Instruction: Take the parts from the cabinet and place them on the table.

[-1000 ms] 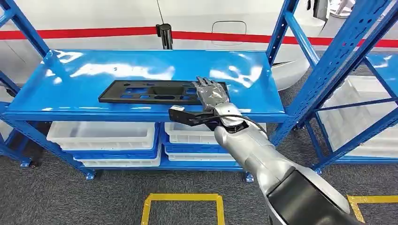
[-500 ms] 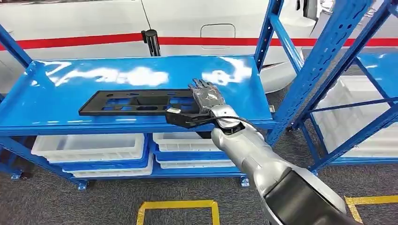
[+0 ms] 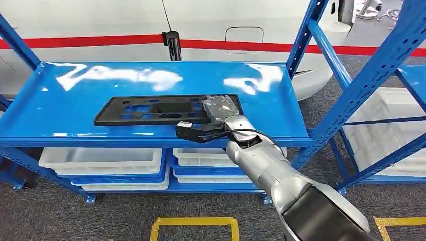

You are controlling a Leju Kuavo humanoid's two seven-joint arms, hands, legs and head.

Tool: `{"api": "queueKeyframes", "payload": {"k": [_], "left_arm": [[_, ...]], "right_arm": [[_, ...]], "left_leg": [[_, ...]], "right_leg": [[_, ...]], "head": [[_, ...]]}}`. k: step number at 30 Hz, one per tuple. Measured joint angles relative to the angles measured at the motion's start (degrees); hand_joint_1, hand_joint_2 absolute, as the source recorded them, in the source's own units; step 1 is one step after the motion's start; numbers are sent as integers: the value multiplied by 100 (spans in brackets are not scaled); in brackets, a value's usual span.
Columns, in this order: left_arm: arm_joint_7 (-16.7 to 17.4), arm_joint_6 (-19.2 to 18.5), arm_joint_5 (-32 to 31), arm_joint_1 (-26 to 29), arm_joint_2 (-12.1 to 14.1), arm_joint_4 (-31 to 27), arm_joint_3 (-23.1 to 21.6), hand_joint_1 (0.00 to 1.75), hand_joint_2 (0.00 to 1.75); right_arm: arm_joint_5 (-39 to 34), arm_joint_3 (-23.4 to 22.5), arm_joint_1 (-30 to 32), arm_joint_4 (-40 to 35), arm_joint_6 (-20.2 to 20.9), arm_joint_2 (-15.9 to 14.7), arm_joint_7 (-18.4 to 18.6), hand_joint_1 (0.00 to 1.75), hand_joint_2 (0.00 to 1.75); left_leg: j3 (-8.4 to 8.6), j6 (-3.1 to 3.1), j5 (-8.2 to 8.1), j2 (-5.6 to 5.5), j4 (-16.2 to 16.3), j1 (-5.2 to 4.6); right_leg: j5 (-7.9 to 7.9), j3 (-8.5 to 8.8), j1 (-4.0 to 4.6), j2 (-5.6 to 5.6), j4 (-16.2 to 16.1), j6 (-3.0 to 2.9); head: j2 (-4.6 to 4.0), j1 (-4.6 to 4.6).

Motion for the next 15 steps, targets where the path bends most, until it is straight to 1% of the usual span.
{"api": "queueKeyframes", "payload": {"k": [2, 5, 6, 7, 8, 9, 11, 12, 15], "left_arm": [[-261, -50, 42, 0, 0, -2, 105, 0, 0], [-554, -74, 40, -2, 2, -4, 191, 0, 0], [-695, -27, 24, -1, 2, -4, 225, 0, 0], [-777, 66, 13, -4, 2, -4, 256, 0, 0], [-785, 162, -13, -5, 2, -9, 278, 0, 0], [-792, 169, -41, 12, 2, -43, 284, 0, 0], [-794, 87, -87, 65, 2, -171, 289, 0, 0], [-794, 105, -87, 65, 4, -175, 304, 0, 175], [-794, 20, -85, 84, 2, -177, 379, 0, 175]], "right_arm": [[-48, -55, -1, -4, -116, 7, -154, 171, 175], [-155, -151, -3, -29, -287, 13, -412, 175, 175], [-209, -205, -4, -52, -363, 11, -539, 173, 175], [-276, -254, -2, -96, -455, 11, -656, 175, 175], [-344, -313, -12, -151, -560, 7, -779, 171, 175], [-417, -386, -39, -218, -629, 7, -887, 171, 175], [-566, -535, -116, -382, -724, -6, -1127, 169, 175], [-616, -610, -165, -476, -754, -22, -1248, 169, 175], [-737, -772, -295, -809, -818, -63, -1428, 169, 175]], "left_leg": [[1, 3, 0, -1, -2, -5], [2, 8, 3, 0, -3, -4], [1, 12, 6, 2, -3, -4], [1, 16, 9, 1, -3, -4], [3, 19, 11, 1, -3, -4], [3, 20, 12, 1, -3, -4], [4, 22, 13, -1, -3, -2], [4, 22, 13, -2, -3, -2], [5, 22, 13, 0, -3, 5]], "right_leg": [[0, 1, -6, 0, -8, 0], [2, 4, -6, 0, -13, 1], [5, 4, -6, 0, -13, 4], [6, 3, -6, 0, -13, 5], [6, 3, -7, 0, -13, 5], [7, 2, -13, 0, -13, 5], [7, 0, -17, -2, -13, 6], [7, 1, -17, -3, -12, 6], [7, -1, -17, -2, -12, 6]], "head": [[0, -2], [0, 0], [0, -2], [0, -2], [0, 0], [0, -2], [0, -2], [0, 0], [0, -4]]}}
